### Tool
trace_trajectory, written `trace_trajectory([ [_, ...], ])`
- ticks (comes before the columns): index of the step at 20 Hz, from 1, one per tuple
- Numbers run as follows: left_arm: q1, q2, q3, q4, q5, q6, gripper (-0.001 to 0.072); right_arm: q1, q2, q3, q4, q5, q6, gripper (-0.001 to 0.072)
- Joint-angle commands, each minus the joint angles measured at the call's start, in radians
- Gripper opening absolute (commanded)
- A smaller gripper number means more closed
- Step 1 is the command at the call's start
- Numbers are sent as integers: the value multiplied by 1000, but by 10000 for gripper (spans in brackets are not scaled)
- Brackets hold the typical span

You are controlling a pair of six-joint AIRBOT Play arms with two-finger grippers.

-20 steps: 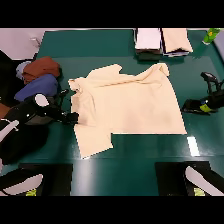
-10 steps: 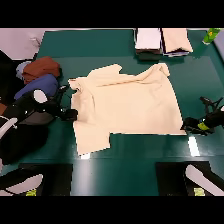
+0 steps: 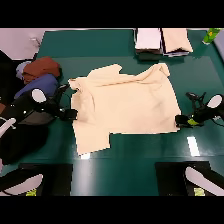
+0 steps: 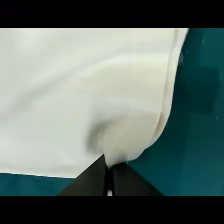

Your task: Fold the shirts.

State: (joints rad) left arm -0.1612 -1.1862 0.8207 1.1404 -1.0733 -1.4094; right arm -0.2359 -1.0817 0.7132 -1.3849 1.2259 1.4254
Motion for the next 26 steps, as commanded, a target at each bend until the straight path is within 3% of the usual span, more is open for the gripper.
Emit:
trace_trajectory([
  [1,1,124,34,35,5,-44,25,26,88,94,3,0,-2,15],
  [4,1,307,202,100,-51,-84,25,26,211,291,5,3,-2,16],
  [8,1,483,584,111,-69,-84,25,25,357,635,4,-33,-2,15],
  [15,1,531,1202,110,-50,-110,25,25,456,1094,-86,-45,-2,13],
  [19,1,529,1277,115,44,-109,25,25,390,1291,-109,40,-1,11],
  [22,1,472,1274,117,-34,-110,25,25,291,1381,-108,171,19,10],
  [26,1,304,1170,117,-194,-109,25,25,186,1220,-97,201,42,10],
])
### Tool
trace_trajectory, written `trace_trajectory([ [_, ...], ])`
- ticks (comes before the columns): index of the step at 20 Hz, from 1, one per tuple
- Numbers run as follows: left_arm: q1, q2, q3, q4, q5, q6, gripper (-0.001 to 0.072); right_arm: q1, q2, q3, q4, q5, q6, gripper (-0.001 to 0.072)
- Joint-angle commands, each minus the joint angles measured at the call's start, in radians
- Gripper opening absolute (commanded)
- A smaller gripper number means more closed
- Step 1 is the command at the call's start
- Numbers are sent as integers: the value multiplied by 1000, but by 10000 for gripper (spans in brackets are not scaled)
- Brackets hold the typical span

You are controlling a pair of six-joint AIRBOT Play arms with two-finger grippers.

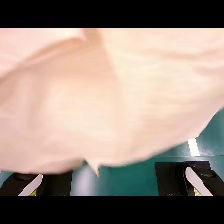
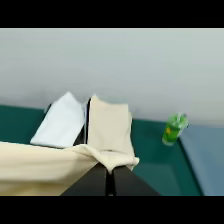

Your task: Fold the shirts.

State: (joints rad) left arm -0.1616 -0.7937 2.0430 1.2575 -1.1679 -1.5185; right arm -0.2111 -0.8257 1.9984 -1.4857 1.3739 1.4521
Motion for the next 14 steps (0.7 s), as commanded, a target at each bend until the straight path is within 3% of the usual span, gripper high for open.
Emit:
trace_trajectory([
  [1,1,-137,-106,2,-127,0,25,1,-102,-127,4,55,14,10],
  [8,1,-565,-414,26,-101,29,26,108,-445,-526,-9,-59,3,11],
  [14,2,-811,-417,68,159,34,26,116,-768,-365,-6,-154,2,11],
])
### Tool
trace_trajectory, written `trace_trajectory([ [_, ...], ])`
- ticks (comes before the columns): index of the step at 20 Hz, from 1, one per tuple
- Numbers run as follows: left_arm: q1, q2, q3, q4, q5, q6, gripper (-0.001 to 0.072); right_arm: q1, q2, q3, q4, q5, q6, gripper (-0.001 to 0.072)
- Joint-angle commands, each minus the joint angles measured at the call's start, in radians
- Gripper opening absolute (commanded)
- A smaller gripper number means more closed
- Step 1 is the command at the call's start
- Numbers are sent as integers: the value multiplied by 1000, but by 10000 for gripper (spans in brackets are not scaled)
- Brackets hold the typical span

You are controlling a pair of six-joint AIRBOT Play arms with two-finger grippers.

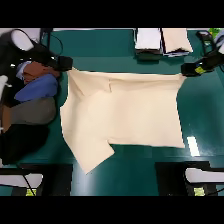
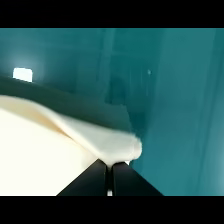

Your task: Fold the shirts.

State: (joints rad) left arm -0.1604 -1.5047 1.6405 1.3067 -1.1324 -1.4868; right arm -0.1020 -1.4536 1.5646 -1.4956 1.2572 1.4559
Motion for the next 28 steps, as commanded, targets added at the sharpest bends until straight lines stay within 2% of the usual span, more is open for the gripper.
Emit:
trace_trajectory([
  [1,0,-110,-14,19,137,2,26,7,-171,115,4,-26,-2,11],
  [3,3,-109,-8,25,124,3,26,4,-197,185,2,0,-3,12],
  [5,30,-109,33,27,4,2,26,-16,-183,214,9,31,-11,11],
  [8,76,-109,55,26,-216,4,26,-52,-102,104,9,50,-11,11],
  [9,81,-109,40,29,-243,3,26,-61,-69,39,9,45,-11,12],
  [16,80,-109,-180,-83,-127,3,26,-29,18,-286,10,-33,-17,13],
  [23,80,-108,-290,-109,-113,3,28,26,18,-344,9,-53,-5,14],
  [24,80,-106,-290,-109,-117,3,88,26,18,-344,12,-49,-5,18],
  [25,80,-97,-290,-106,-117,3,326,26,18,-341,11,-39,-6,141],
  [26,82,-74,-289,-87,-115,3,368,26,18,-330,10,-25,-6,342],
  [27,82,-36,-289,-58,-114,2,363,21,21,-309,10,3,-6,389],
  [28,82,10,-290,-16,-118,0,362,11,35,-291,10,33,-6,389],
])
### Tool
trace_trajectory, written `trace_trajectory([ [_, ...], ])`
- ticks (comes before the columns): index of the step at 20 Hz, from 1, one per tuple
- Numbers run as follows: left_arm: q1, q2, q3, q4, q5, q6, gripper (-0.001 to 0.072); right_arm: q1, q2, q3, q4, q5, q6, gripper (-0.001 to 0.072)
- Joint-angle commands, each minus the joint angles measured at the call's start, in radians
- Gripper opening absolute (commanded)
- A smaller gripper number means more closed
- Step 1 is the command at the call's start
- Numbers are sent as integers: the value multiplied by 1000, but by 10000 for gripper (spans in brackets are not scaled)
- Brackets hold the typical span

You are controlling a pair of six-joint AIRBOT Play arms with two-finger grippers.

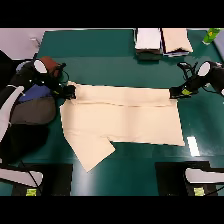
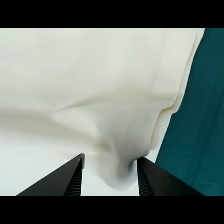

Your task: Fold the shirts.

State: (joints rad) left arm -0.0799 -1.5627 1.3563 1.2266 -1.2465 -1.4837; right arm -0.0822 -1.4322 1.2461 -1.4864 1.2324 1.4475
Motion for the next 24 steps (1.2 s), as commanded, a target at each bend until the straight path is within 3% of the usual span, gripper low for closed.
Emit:
trace_trajectory([
  [1,2,123,-5,110,-28,-9,363,-18,39,30,1,71,2,389],
  [4,2,291,-82,168,-102,-14,362,-67,178,-86,1,114,3,390],
  [5,2,354,-146,165,-103,-35,362,-88,224,-150,0,132,3,461],
  [6,1,410,-214,156,-98,-54,363,-116,272,-226,1,150,3,619],
  [12,2,651,-556,91,-33,-92,362,-249,467,-612,27,179,3,608],
  [19,2,660,-593,79,-9,-98,363,-250,517,-780,99,112,8,563],
  [21,2,660,-593,78,-11,-98,363,-249,517,-783,106,92,8,427],
  [22,2,660,-592,79,-19,-98,363,-250,518,-783,104,91,6,300],
  [23,2,660,-593,79,-29,-98,363,-250,518,-783,106,91,0,105],
  [24,2,660,-593,79,-47,-105,362,-250,518,-783,105,91,-2,15],
])
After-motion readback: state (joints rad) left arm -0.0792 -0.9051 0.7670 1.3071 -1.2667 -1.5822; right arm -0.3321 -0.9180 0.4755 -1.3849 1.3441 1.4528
